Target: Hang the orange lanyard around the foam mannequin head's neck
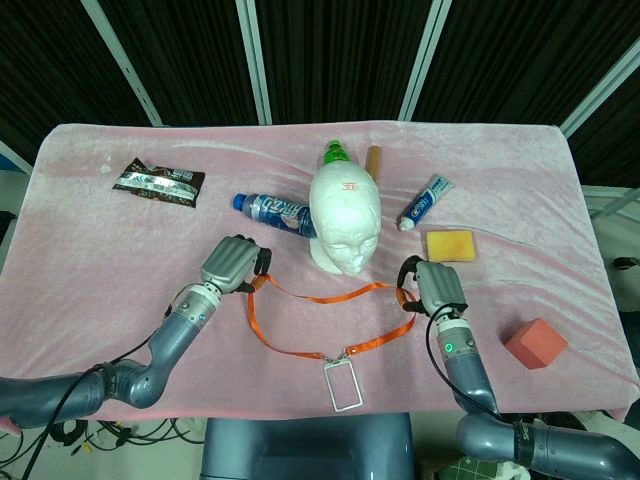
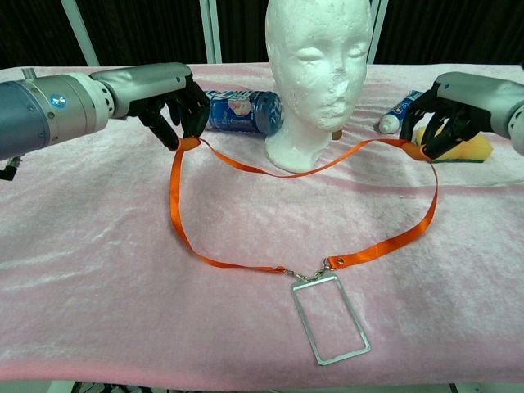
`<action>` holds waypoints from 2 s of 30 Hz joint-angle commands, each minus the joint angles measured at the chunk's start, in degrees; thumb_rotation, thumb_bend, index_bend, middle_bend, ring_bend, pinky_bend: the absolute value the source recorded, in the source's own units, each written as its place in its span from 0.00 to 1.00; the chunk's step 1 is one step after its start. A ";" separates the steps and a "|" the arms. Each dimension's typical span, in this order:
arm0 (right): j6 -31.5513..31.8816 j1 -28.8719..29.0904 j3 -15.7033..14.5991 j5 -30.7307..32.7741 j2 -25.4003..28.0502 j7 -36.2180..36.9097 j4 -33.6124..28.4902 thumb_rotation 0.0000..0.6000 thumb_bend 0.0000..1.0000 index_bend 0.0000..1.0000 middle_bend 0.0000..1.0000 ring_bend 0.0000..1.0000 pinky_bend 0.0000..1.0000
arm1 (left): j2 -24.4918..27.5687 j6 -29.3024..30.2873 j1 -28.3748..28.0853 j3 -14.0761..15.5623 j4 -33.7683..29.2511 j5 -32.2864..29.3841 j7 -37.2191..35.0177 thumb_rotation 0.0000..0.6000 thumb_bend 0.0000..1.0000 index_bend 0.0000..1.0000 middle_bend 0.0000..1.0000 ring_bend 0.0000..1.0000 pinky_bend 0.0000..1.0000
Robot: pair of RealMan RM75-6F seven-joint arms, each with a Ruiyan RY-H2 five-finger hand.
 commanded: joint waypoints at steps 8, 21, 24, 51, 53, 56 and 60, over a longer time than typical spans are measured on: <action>2.17 -1.67 2.31 -3.57 5.80 3.00 -6.86 1.00 0.43 0.74 0.32 0.40 0.36 | 3.58 1.29 0.71 -2.79 -5.25 1.96 -3.48 1.00 0.53 0.71 0.61 0.40 0.36; 3.09 0.84 8.41 0.05 12.06 1.89 -10.97 1.00 0.43 0.74 0.32 0.40 0.36 | 5.80 3.67 0.17 -7.93 -7.94 -0.09 -5.99 1.00 0.53 0.72 0.62 0.40 0.36; 3.05 1.64 10.03 1.78 13.68 1.62 -11.55 1.00 0.43 0.75 0.32 0.40 0.36 | 6.42 3.97 -0.24 -8.81 -8.55 -0.78 -5.62 1.00 0.53 0.72 0.62 0.40 0.36; -8.00 8.91 17.13 13.65 19.17 11.40 -2.70 1.00 0.44 0.76 0.33 0.41 0.36 | 3.68 8.73 -1.08 -18.48 -7.71 -13.57 -13.77 1.00 0.51 0.73 0.62 0.40 0.37; -8.36 8.92 17.29 13.87 19.37 12.55 -2.19 1.00 0.44 0.76 0.33 0.41 0.36 | 4.05 7.83 -0.89 -19.41 -7.98 -15.34 -15.11 1.00 0.51 0.73 0.62 0.40 0.37; -8.87 8.99 17.43 14.40 19.74 14.03 -1.22 1.00 0.44 0.76 0.33 0.41 0.36 | 4.50 6.97 -0.84 -20.10 -7.58 -17.34 -15.94 1.00 0.51 0.73 0.62 0.40 0.37; -9.36 9.51 17.37 15.03 19.97 14.77 0.32 1.00 0.44 0.76 0.33 0.41 0.36 | 3.79 7.41 -0.95 -20.61 -6.22 -18.42 -16.85 1.00 0.50 0.72 0.62 0.40 0.37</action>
